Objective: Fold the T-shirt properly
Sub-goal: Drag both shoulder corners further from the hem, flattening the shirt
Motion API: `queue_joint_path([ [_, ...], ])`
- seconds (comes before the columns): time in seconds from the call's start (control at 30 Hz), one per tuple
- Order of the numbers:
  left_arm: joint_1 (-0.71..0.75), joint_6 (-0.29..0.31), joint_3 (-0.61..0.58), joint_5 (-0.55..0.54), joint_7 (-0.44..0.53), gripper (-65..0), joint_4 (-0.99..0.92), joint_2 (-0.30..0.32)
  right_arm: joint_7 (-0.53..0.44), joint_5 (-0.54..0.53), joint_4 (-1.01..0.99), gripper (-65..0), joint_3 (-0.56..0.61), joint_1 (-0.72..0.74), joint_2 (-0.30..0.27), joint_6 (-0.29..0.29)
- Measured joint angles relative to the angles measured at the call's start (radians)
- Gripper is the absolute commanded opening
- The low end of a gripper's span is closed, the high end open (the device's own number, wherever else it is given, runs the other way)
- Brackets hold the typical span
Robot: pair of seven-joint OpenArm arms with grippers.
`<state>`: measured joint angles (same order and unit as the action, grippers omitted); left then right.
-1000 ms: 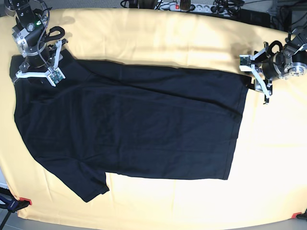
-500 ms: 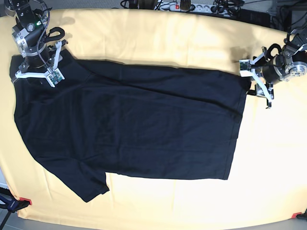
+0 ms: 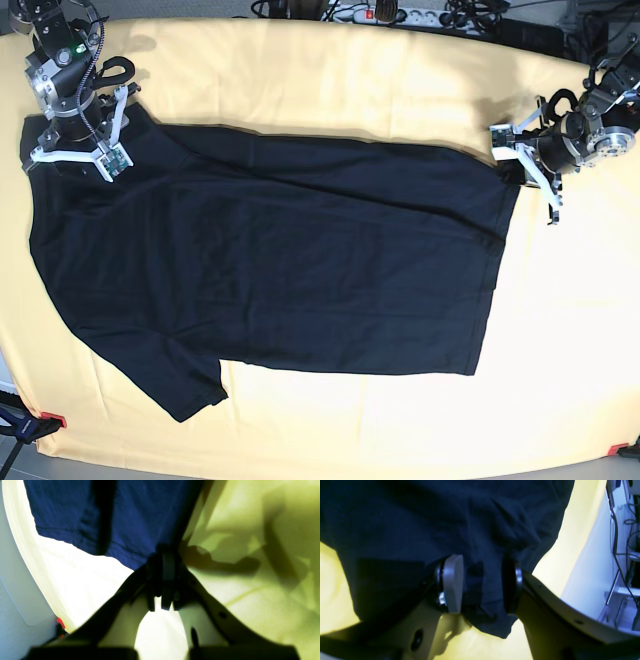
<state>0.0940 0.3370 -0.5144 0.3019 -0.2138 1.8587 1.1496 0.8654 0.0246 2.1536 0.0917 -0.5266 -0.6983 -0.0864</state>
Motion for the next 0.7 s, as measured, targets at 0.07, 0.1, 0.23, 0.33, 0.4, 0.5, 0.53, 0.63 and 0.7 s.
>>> queue_joint_path([
  [0.07,0.000,0.000,0.000,0.000,-0.003,-65.0,0.000,0.000,0.027,0.042,0.000,-37.6,0.000,0.000,0.000,0.000],
  [0.1,0.000,0.000,0.000,0.000,-0.003,-65.0,0.000,0.000,0.040,0.066,0.000,-37.6,0.000,0.000,0.000,0.000],
  [0.23,0.000,0.000,0.000,-0.003,-0.015,-65.0,0.000,0.000,0.041,0.051,0.000,-37.6,-0.001,-0.051,-0.002,-0.063],
  [0.33,0.000,0.000,0.000,-0.003,-0.015,-65.0,0.000,0.000,0.093,0.047,0.000,-37.6,0.000,-0.099,0.000,-0.082],
  [0.4,0.000,0.000,0.000,-0.003,-0.015,-65.0,0.000,0.000,0.092,0.076,0.000,-37.6,-0.007,-0.114,0.000,-0.079],
  [0.5,0.000,0.000,0.000,-0.004,-0.018,-65.0,0.000,0.000,0.082,0.087,0.000,-37.6,-0.053,-0.147,-0.001,-0.077],
  [0.53,0.000,0.000,0.000,-0.004,-0.017,-65.0,0.000,0.000,0.063,0.090,0.000,-37.6,-0.073,-0.161,0.000,-0.079],
  [0.63,0.000,0.000,0.000,-0.006,-0.018,-65.0,0.000,0.000,-0.002,0.051,-0.038,-37.6,-0.128,-0.177,0.000,-0.106],
  [0.7,0.000,0.000,0.000,-0.006,-0.018,-65.0,0.000,0.000,-0.011,-0.021,-0.068,-37.6,-0.149,-0.171,-0.002,-0.149],
])
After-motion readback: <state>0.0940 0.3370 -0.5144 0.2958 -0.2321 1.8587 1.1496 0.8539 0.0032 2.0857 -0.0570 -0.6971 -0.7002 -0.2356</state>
